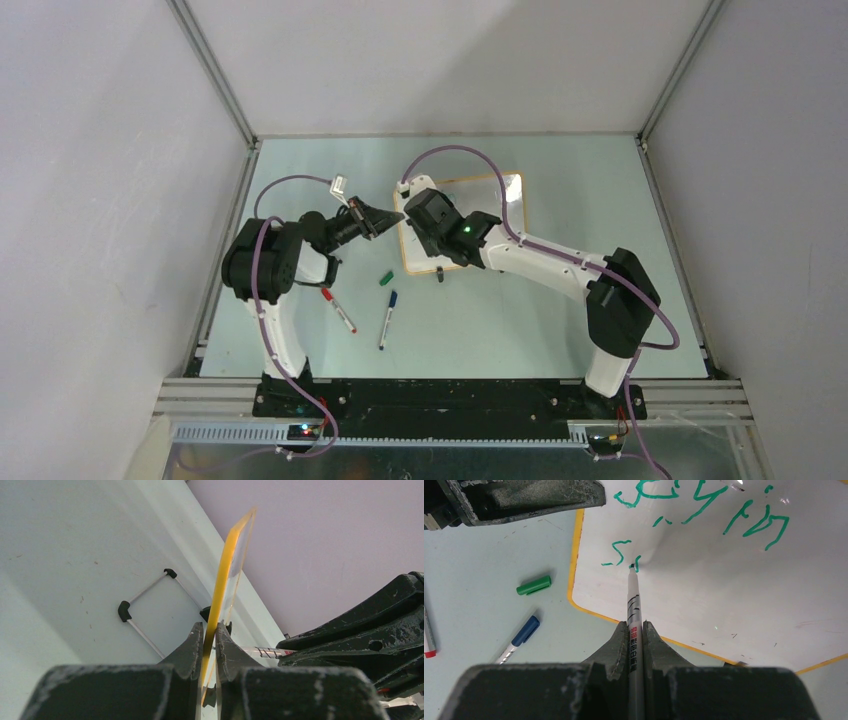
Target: Write a sentence on the whiteboard
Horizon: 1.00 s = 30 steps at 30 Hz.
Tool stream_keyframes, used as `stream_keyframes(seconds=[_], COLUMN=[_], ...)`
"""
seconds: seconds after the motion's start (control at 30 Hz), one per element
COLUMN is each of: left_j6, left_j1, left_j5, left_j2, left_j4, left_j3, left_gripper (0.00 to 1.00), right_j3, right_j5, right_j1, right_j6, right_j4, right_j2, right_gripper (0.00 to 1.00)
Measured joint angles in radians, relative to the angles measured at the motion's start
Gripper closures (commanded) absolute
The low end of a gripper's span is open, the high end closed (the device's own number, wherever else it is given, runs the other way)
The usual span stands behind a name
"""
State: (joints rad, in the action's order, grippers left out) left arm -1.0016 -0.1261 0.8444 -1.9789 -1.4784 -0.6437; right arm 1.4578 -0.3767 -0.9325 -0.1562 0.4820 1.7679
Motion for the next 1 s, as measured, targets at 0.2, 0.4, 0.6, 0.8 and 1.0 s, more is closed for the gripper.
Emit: stream_keyframes(seconds=[0.2,0.4,0.6,0.8,1.0], left_j6=[0.000,0.000,0.000,0.006,0.008], left_j1=[0.000,0.000,0.000,0.000,0.000], left_j5=[0.000,0.000,0.000,-0.003,-0.003], left_j2=[0.000,0.000,0.000,0.000,0.000], left_j4=[0.000,0.000,0.000,0.000,0.000], left_j3=[0.000,0.000,0.000,0.000,0.000], left_gripper=[1.00,1.00,1.00,1.00,1.00], right_j3=[0.005,0.005,0.005,0.005,0.005], right_j5=[0.000,0.001,0.000,0.000,-0.004], right_j1=[0.004,0.005,0.007,0.012,0.018], right_j6=[0.000,0.000,0.000,0.000,0.000], right_j4=[0.001,0.001,0.000,0.000,0.000], right_j2=[0.000,0.000,0.000,-0.001,-0.005], right_gripper=[1.00,1.00,1.00,1.00,1.00])
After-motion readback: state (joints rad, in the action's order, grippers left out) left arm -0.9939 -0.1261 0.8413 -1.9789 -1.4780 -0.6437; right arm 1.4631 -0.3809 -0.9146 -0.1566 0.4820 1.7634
